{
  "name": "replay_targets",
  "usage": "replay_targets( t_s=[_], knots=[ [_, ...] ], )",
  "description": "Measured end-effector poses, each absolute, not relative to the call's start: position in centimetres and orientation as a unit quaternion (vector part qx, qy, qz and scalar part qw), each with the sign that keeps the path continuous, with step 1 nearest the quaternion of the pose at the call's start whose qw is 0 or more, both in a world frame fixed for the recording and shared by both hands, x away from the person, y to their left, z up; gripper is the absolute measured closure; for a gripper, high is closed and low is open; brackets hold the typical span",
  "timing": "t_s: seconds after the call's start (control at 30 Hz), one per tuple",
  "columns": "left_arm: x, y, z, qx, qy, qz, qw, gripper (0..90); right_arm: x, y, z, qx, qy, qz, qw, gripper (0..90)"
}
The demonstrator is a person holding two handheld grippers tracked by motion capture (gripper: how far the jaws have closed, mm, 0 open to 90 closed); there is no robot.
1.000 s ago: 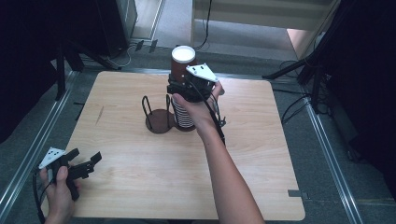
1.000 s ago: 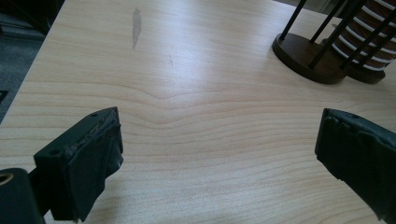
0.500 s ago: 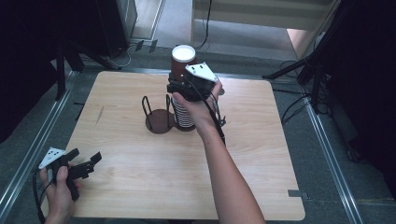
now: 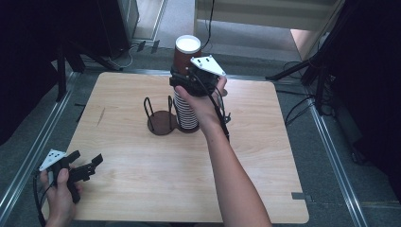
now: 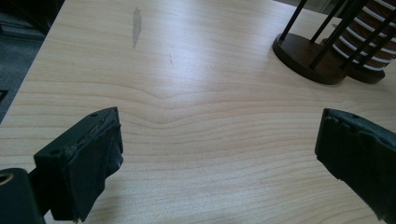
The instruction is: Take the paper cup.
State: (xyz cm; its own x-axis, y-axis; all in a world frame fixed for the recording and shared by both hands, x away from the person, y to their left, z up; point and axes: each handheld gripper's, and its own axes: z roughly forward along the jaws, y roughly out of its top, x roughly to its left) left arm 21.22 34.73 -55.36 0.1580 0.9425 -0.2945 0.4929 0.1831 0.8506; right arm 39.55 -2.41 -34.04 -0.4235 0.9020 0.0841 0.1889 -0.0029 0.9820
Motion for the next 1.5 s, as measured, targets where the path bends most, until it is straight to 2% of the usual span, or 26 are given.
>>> replay_targets(
  t_s=[0.67,0.9,1.13,1.5],
  knots=[
    [21.2,34.7,-55.3,0.591,0.6,0.245,0.48,1.6,38.4,-2.5,-30.3,0.42,0.62,0.578,0.322,12.7],
    [21.1,34.7,-55.3,0.586,0.599,0.248,0.486,1.6,37.3,-3.8,-28.3,0.418,0.607,0.596,0.317,12.6],
    [21.1,34.7,-55.3,0.586,0.596,0.25,0.489,1.6,35.5,-5.7,-26.8,0.413,0.602,0.596,0.334,12.6],
    [21.1,34.8,-55.4,0.584,0.594,0.242,0.498,1.6,33.8,-8.1,-27.4,0.417,0.603,0.589,0.338,12.6]
  ],
)
